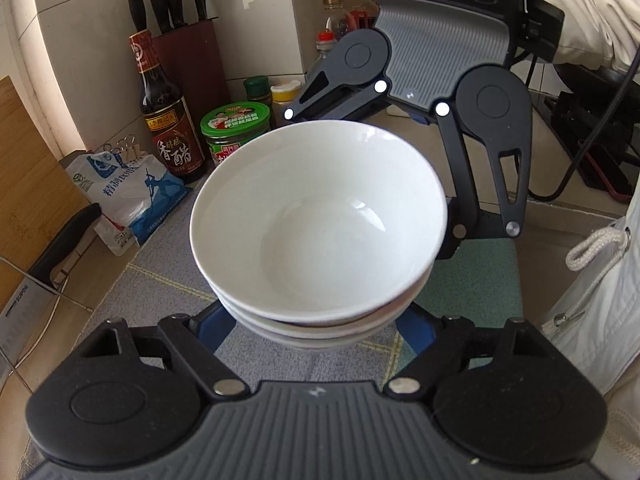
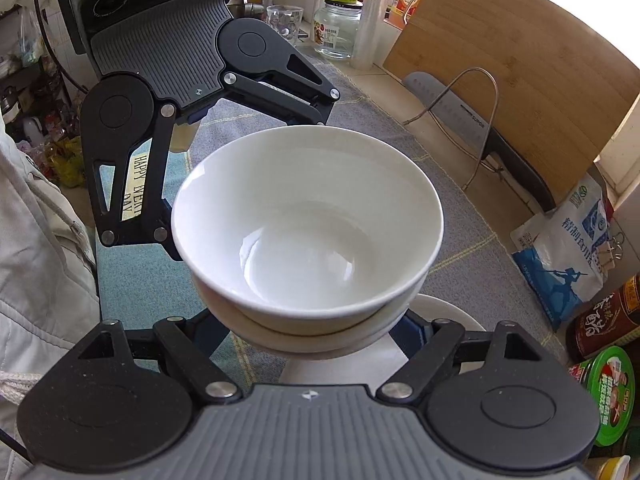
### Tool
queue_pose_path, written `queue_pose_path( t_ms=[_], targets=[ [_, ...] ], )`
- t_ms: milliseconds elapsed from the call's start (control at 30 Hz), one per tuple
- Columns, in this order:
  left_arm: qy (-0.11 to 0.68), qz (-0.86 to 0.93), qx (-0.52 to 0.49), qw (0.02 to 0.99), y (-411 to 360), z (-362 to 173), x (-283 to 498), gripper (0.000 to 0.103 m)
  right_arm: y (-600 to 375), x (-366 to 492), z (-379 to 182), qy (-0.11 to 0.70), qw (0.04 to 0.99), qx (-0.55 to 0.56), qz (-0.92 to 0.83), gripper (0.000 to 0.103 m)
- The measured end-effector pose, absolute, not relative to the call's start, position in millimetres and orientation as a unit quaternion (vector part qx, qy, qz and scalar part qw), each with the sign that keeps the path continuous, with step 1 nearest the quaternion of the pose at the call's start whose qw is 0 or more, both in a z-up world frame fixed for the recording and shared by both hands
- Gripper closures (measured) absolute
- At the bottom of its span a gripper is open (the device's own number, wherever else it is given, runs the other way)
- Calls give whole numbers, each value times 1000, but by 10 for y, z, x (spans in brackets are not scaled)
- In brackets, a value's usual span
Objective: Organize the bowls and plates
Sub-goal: 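Lift the bowl stack with both tools and carry it toward the fruit-print plates, then lower the bowl stack onto the plates and open both tools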
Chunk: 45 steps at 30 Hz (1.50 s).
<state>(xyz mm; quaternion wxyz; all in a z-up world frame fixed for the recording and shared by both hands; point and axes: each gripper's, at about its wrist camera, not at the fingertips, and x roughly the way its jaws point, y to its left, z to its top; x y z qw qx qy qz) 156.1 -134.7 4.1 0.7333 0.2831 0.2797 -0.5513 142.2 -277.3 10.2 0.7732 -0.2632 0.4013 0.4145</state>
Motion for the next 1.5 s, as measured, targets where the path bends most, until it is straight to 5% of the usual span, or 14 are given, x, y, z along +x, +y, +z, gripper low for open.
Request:
queue_pose_path(
  t_ms=[1300,1500],
  targets=[
    [288,-582,280,707,-2259,-352,1868,16,-3719,1489,-170,442,804,-212,338,15],
    [263,-568,284,727,-2186,-331,1787,9,-3689,1471,-143,440,814,-202,321,0]
  ],
)
